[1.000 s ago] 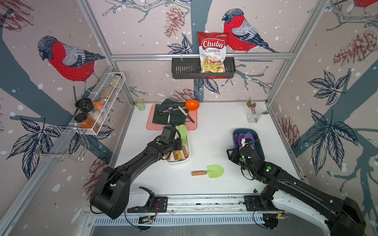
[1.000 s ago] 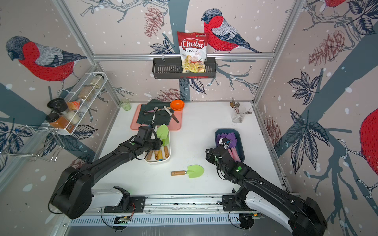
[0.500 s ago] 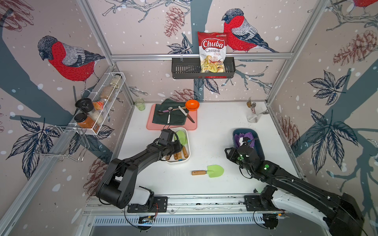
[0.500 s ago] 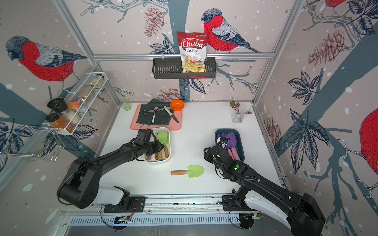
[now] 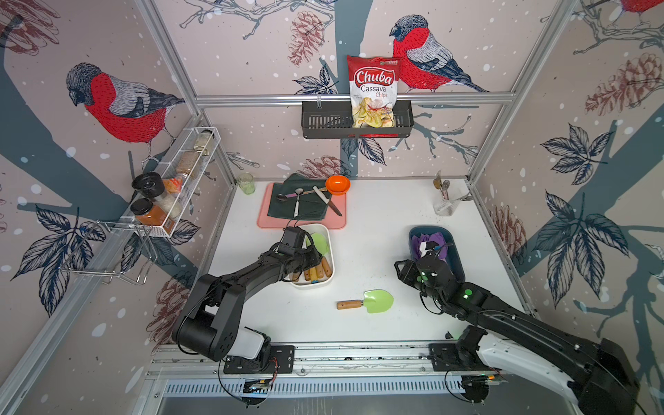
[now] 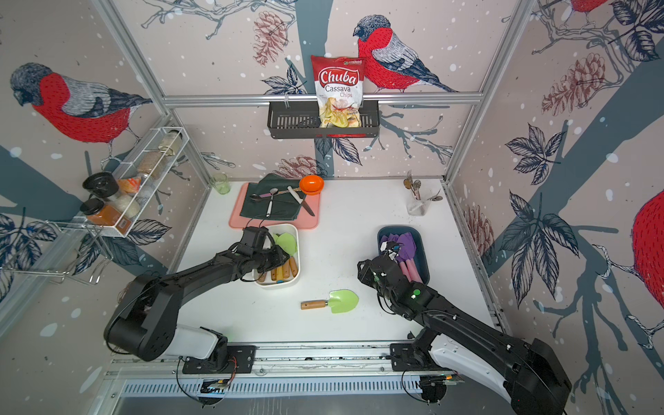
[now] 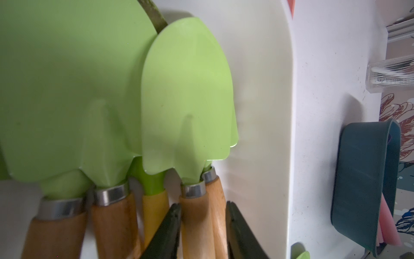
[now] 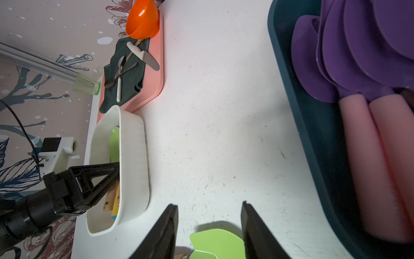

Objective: Sort the small shovels by color and place them into the storage box
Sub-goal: Place the shovel in the storage box.

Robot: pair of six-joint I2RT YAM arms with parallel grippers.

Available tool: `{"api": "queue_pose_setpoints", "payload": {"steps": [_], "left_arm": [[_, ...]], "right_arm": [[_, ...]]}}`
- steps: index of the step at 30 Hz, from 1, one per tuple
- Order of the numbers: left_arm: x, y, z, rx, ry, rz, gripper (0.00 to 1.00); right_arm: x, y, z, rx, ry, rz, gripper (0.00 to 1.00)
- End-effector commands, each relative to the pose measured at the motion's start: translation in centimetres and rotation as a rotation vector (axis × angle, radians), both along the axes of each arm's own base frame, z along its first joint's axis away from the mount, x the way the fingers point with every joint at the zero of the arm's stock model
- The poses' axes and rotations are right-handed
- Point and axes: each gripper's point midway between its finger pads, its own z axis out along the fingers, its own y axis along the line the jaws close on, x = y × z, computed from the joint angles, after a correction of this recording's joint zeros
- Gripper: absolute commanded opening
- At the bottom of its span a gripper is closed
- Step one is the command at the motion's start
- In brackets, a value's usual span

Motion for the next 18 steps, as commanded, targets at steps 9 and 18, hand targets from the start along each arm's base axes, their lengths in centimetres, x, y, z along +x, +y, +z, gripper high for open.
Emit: {"api": "queue_pose_setpoints", "payload": {"steps": [9,18], "left_arm": [[1.4,0.6,3.6,0.067,-0.174,-0.063,0.45],[0.2,-2.6,9.5,0.161,-0.523,-0.569,0.48]], "right_arm": [[0.4,0.4,0.8,0.021,-0.024,0.0,0.5],[0.5,-0.2,1.4,-0.012,-0.041,-0.002,0.51]]}}
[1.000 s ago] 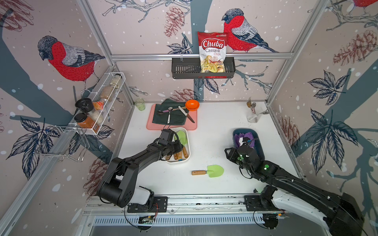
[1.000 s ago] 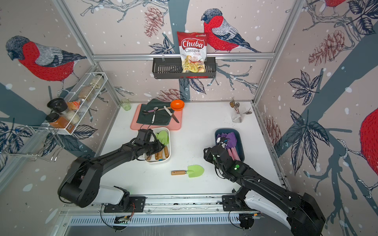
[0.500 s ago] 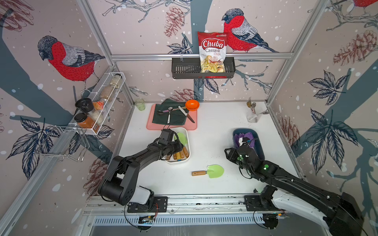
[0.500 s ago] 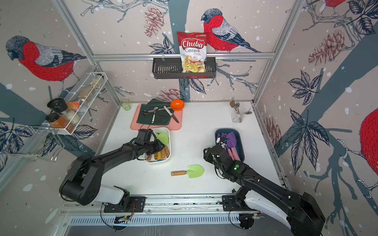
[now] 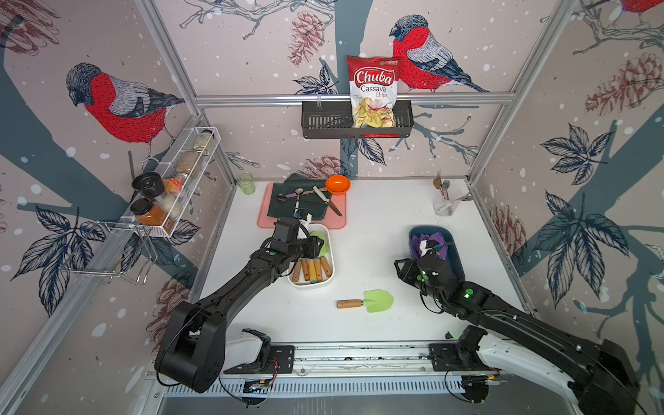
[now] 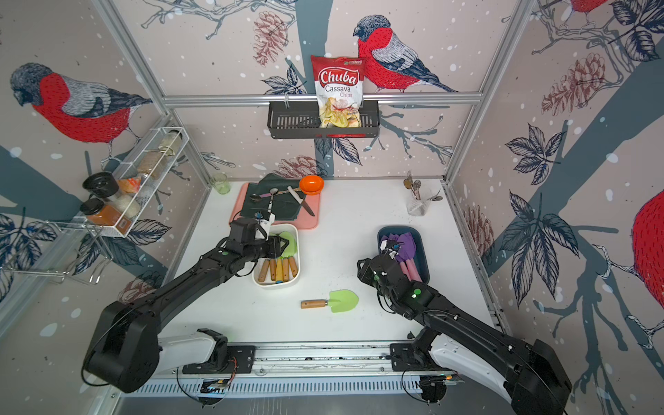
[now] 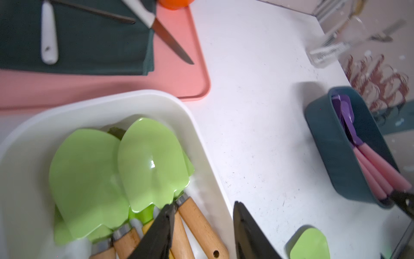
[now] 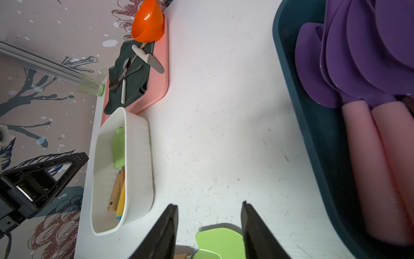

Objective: Sort the small shovels by color and place them into the storage box
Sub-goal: Place the shovel in the storage box, then pick up the shovel from the center of the board.

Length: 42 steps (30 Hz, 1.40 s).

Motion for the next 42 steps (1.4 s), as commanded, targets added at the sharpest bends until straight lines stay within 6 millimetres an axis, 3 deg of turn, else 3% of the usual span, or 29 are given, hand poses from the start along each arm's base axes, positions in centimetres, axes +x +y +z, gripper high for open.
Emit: {"api": "queue_pose_setpoints", "payload": {"steps": [1,9,15,19,25,34,42], "left_arm": [[-2.0,-2.5,1.1,0.066,-0.116,-0.311,0.48],[-7.8,-7.4,-1.2,0.327,-0.214,-0.787,0.5],[-11.0,-9.0,-3.4,0.426,-0.227,-1.018,0.5],[-13.1,-9.4,-5.8,0.539,-0.222,-1.135,0.5],[-15.4,-10.6,-7.9,0.581,-0.2,-1.225,0.5],[-18.0,-12.9,-7.8,0.502,-0.187,-1.335,0.51],[-18.3,-13.4,-10.2,0.569,-0.164,-1.334,0.49]], "right_arm": [[0.2,-0.4,0.6,-0.019,-0.025,-0.005,0.5],[-0.2,-1.6,0.8,-0.007,-0.035,-0.032,0.51],[-0.7,-2.3,0.7,-0.005,-0.033,-0.046,0.5],[-0.8,-2.6,0.6,-0.003,-0.034,-0.052,0.51],[-1.0,-2.7,0.4,0.002,-0.029,-0.054,0.51],[-1.2,-2.8,0.3,0.004,-0.025,-0.055,0.51],[-1.2,-2.8,0.3,0.009,-0.025,-0.058,0.5]]}}
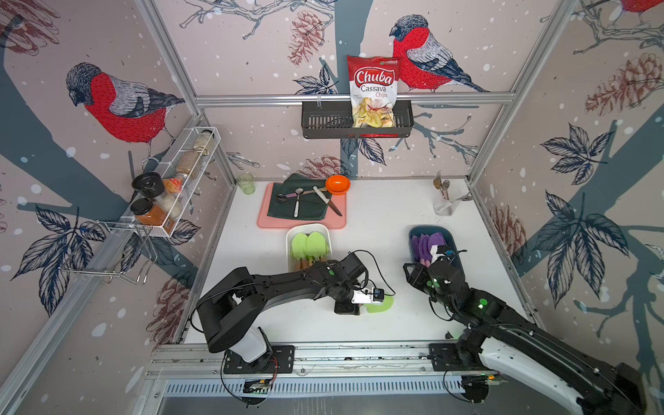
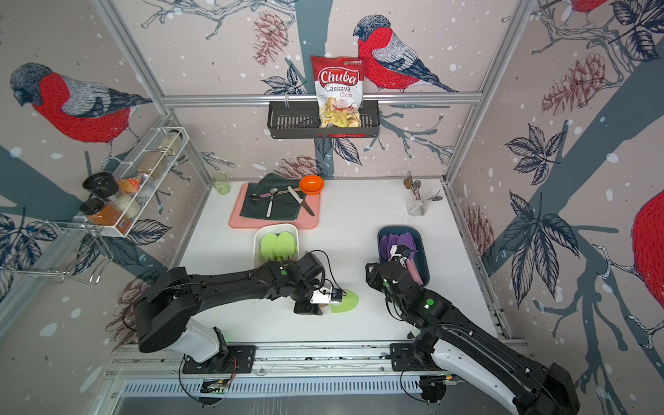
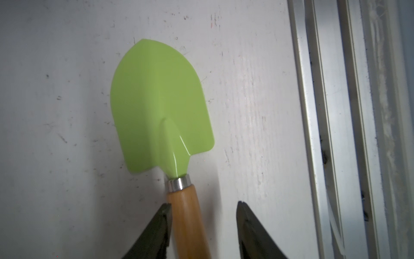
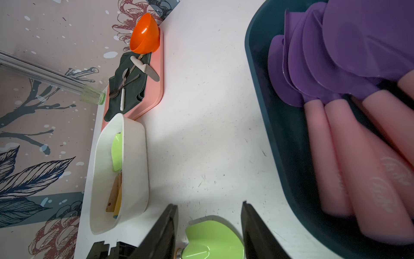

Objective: Sort the small shovels by color and place them into the storage box
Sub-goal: Pick up the shovel from the center of the board, then place the shovel in the storage box.

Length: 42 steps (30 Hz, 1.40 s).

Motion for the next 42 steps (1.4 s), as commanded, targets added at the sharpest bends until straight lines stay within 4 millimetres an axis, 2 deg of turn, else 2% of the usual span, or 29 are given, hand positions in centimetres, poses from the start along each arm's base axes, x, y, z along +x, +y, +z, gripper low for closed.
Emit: {"api": "queue_pose_setpoints", "payload": {"steps": [1,3,6,8,15,20,23,26,28,30,34,37,42], "left_arm": [[0.8,-0.1,-1.0,0.028,-0.046,0.019,0.48],[1.6,0.1,-2.1,0.056,-0.083,0.036,0.41],[2.6,0.5,-3.3,0.094,-0.127,0.071,0.17],[3.3,0.5,-3.4,0.099,-0.154,0.104,0.01],[4.9,0.0,-0.6,0.02,-0.243,0.174,0.0],[5.6,-0.3,3.1,-0.082,-0.257,0.247,0.0],[7.3,0.4,5.4,-0.129,-0.219,0.381,0.0],[10.2,2.5,7.5,-0.187,-0.195,0.584,0.0],[12.1,4.6,8.7,-0.222,-0.198,0.742,0.0],[13.5,7.0,9.0,-0.242,-0.193,0.912,0.0],[15.7,12.0,8.5,-0.266,-0.18,1.261,0.0],[16.6,14.7,7.5,-0.284,-0.124,1.442,0.0],[16.7,16.5,5.8,-0.287,0.056,1.597,0.0]], "right_arm": [[0.1,-0.2,0.0,0.001,-0.003,-0.017,0.51],[0.1,-0.2,0.0,0.001,-0.007,-0.015,0.5],[0.1,-0.2,0.0,0.0,-0.007,-0.012,0.5],[0.1,-0.2,0.0,-0.003,-0.007,-0.013,0.5],[0.1,-0.6,0.1,-0.003,-0.013,-0.024,0.5],[0.1,-0.6,0.2,-0.003,-0.016,-0.026,0.51],[0.2,-0.4,0.3,0.002,-0.017,-0.026,0.5],[0.3,-0.3,0.3,0.007,-0.016,-0.025,0.51],[0.4,0.0,0.3,0.01,-0.017,-0.019,0.5],[0.6,0.3,0.2,0.009,-0.017,-0.015,0.51],[1.0,1.1,0.1,0.005,-0.014,0.008,0.51],[1.2,1.6,0.0,-0.003,-0.008,0.024,0.51],[1.3,1.9,0.0,-0.004,-0.005,0.033,0.51]]}}
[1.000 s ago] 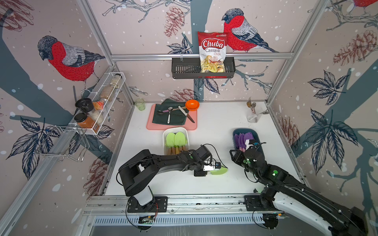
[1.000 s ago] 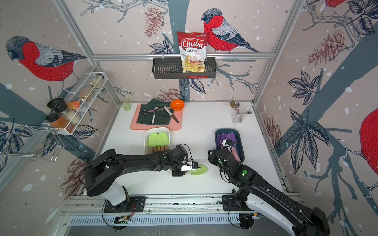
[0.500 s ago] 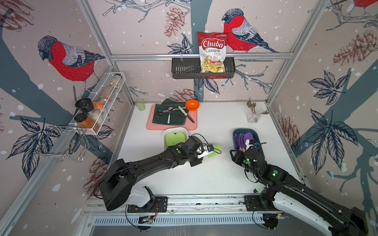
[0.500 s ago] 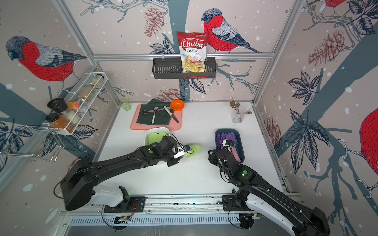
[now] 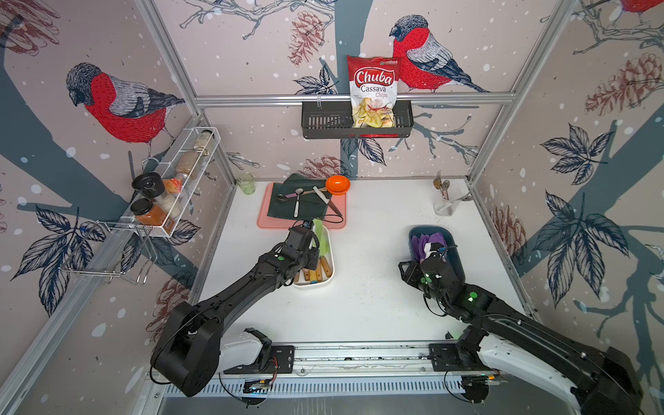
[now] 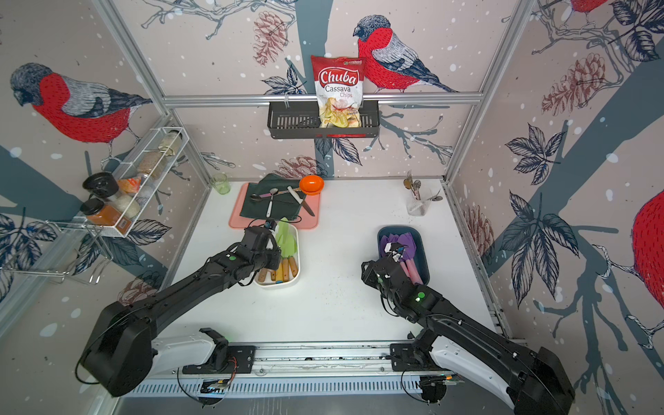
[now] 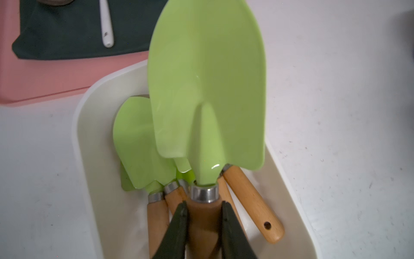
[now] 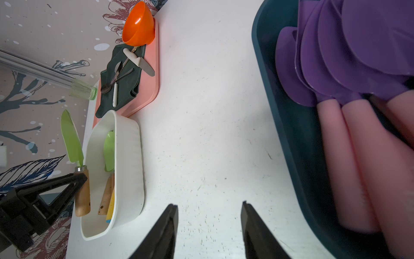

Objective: Sort the small shovels by color and place them into the storage box
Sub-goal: Place the shovel in the storage box.

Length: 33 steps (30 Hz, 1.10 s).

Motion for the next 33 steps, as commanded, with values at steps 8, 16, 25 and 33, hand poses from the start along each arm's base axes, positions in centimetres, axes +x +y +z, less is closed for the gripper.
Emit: {"api": "queue_pose_setpoints", "payload": {"steps": [8,16,25,33], "left_arm": [[-1.3,0.2,-2.6,-0.182,0.184,0.131,0.08],[-1.9,0.6,-3.8,-0.174,0.239,0.157,0.29],[-1.9,0.2,-4.5,-0.21,0.278,0.166,0.37],[-1.6,0.6,-4.6,-0.211,0.28,0.188,0.36]], "right_arm": [[0.3,0.4,0.9,0.028,-0.032,0.008,0.5],[0.3,0.4,0.8,0.029,-0.03,0.006,0.51],[0.4,0.6,0.7,0.029,-0.028,0.01,0.51],[0.4,0.7,0.5,0.026,-0.021,0.014,0.51]]}}
